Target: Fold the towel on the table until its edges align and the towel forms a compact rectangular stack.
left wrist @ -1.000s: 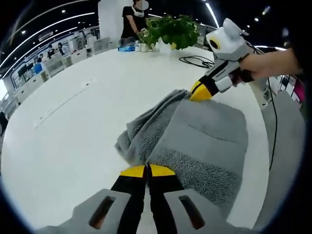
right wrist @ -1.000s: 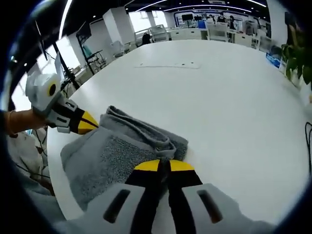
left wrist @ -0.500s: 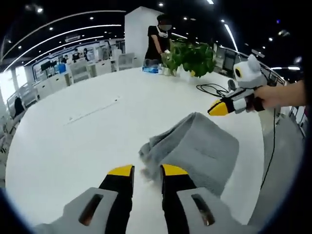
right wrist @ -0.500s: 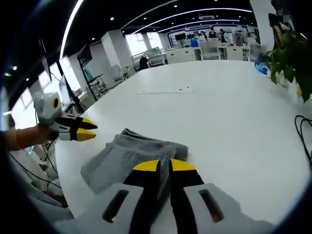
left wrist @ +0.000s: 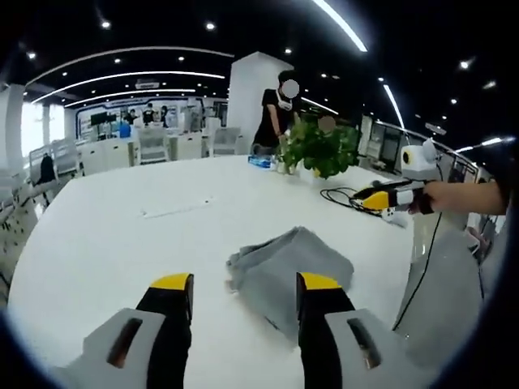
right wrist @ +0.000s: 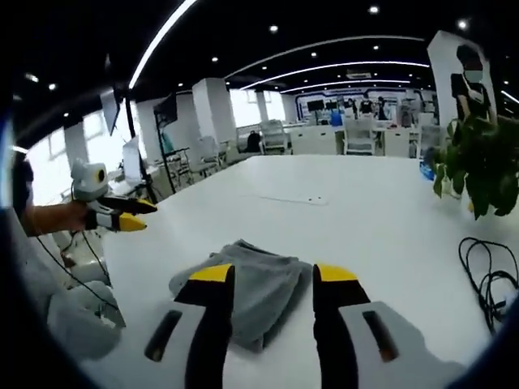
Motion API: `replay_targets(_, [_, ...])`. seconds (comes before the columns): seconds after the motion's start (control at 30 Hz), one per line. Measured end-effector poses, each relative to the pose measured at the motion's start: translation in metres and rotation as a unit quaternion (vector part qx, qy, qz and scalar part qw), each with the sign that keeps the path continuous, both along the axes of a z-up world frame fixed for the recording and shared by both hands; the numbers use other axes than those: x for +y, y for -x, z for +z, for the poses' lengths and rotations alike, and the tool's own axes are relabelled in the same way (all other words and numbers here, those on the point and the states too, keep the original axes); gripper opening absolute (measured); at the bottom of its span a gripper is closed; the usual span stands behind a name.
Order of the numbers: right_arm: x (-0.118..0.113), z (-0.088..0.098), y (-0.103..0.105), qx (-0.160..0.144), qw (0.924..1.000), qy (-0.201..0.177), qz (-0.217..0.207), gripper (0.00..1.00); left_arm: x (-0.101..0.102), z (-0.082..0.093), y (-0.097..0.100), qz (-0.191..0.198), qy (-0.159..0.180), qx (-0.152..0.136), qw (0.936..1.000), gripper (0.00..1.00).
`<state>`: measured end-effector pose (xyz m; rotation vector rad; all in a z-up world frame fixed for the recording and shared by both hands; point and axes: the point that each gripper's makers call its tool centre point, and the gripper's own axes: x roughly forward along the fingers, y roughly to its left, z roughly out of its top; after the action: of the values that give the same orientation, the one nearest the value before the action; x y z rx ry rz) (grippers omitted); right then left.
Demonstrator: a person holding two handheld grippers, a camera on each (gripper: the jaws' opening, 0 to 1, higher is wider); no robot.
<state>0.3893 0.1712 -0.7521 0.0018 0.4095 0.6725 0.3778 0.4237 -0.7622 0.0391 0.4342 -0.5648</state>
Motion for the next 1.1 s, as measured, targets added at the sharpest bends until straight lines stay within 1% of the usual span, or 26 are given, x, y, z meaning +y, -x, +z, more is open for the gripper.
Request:
replay_targets(0.1, [0.003,0.002,0.019,-0.005,0.9999,0.011,0.012,0.43,-0.003,0.010,0.016,0.005,0.022,-0.006,0.9997,0.62])
replay_targets(0.17, [0.002,0.000,0.031,-0.009,0.9994,0.026,0.022,0.45,-0.004,0.012,0.023,0.005,0.024,-0.011,0.9996,0.66])
replay_targets(0.23, [0.002,0.000,0.045,-0.008,0.9993,0.029,0.023,0.47,-0.006,0.015,0.030,0.002,0.022,-0.020,0.9996,0.69])
replay_targets(0.3, [0.000,0.000,0.052,-0.007,0.9994,0.028,0.019,0.48,-0.007,0.014,0.036,0.000,0.018,-0.021,0.9996,0.70])
replay_targets(0.33, [-0.005,-0.001,0.062,-0.006,0.9995,0.030,0.008,0.48,-0.007,0.010,0.042,-0.002,0.012,-0.020,0.9997,0.70])
replay_targets(0.4, [-0.009,-0.004,0.073,-0.004,0.9994,0.034,-0.006,0.50,-0.006,0.004,0.047,-0.002,0.015,-0.021,0.9997,0.73])
replay_targets(0.47, [-0.014,-0.010,0.084,-0.004,0.9988,0.045,-0.018,0.52,-0.008,0.000,0.051,-0.003,0.020,-0.023,0.9995,0.81])
replay_targets(0.5, [-0.015,-0.015,0.090,-0.001,0.9984,0.050,-0.025,0.52,-0.012,-0.004,0.056,-0.011,0.025,-0.020,0.9994,0.86])
replay_targets(0.53, [-0.017,-0.021,0.095,0.007,0.9979,0.056,-0.031,0.52,-0.017,-0.009,0.061,-0.018,0.031,-0.011,0.9993,0.93])
replay_targets(0.57, [-0.019,-0.029,0.100,0.022,0.9970,0.060,-0.045,0.52,-0.018,-0.011,0.063,-0.018,0.031,-0.013,0.9993,0.96])
replay_targets(0.6, [-0.020,-0.033,0.103,0.028,0.9964,0.057,-0.057,0.52,-0.020,-0.013,0.066,-0.019,0.030,-0.016,0.9993,0.99])
replay_targets(0.7, [-0.014,-0.038,0.108,0.031,0.9965,0.038,-0.068,0.60,-0.021,-0.014,0.073,-0.021,0.021,-0.017,0.9994,1.00])
replay_targets(0.83, [-0.005,-0.042,0.111,0.030,0.9971,0.042,-0.057,0.72,-0.015,-0.011,0.076,-0.012,0.020,-0.021,0.9995,1.00])
replay_targets(0.93, [-0.001,-0.039,0.107,0.029,0.9975,0.038,-0.052,0.79,-0.009,-0.009,0.077,-0.008,0.019,-0.024,0.9995,1.00])
replay_targets(1.03, [0.001,-0.034,0.104,0.020,0.9981,0.028,-0.051,0.82,-0.006,-0.009,0.077,-0.006,0.013,-0.028,0.9995,1.00])
replay_targets(1.1, [0.003,-0.035,0.104,0.025,0.9982,0.022,-0.050,0.82,-0.004,-0.011,0.077,-0.004,0.011,-0.027,0.9996,1.00])
